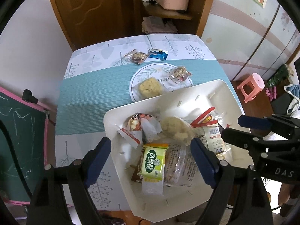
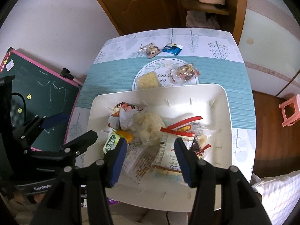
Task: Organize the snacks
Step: 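Move both open tools back over the snack plate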
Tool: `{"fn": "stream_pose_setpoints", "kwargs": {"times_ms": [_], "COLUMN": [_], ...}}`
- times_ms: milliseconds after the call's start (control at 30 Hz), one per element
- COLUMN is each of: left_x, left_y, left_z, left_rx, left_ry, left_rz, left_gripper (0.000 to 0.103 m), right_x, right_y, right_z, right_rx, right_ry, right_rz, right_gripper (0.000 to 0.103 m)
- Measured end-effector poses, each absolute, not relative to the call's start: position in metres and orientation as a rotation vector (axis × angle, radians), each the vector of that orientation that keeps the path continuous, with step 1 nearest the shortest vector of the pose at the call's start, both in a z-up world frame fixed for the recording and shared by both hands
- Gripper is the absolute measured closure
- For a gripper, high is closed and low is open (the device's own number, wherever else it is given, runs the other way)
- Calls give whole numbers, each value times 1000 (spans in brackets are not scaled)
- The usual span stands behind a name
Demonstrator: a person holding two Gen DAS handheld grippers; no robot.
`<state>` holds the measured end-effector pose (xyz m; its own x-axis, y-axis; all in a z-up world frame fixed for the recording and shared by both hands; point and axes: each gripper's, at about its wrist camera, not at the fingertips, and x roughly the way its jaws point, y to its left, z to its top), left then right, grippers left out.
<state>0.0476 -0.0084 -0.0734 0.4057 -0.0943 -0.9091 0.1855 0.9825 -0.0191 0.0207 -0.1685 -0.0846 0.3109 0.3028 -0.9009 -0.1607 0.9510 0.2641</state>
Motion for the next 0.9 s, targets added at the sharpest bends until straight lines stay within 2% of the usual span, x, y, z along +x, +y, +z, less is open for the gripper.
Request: {"fn": "stream_pose_setpoints", "kwargs": {"times_ms": [533,900], "left_x": [48,63], "left_y": [1,2], "left_z": [-74,-90], "left_rx": [67,31], "left_ry": [1154,1225], "left_rz": [-138,-125], "left_gripper": [17,17], "right_x": [21,30], "right_y": [-161,-172], "right_z": [-85,-96], "right_rx": [123,139], "right_ry": [1232,1260], "right_rz": [330,323], "right_gripper": [50,50]}}
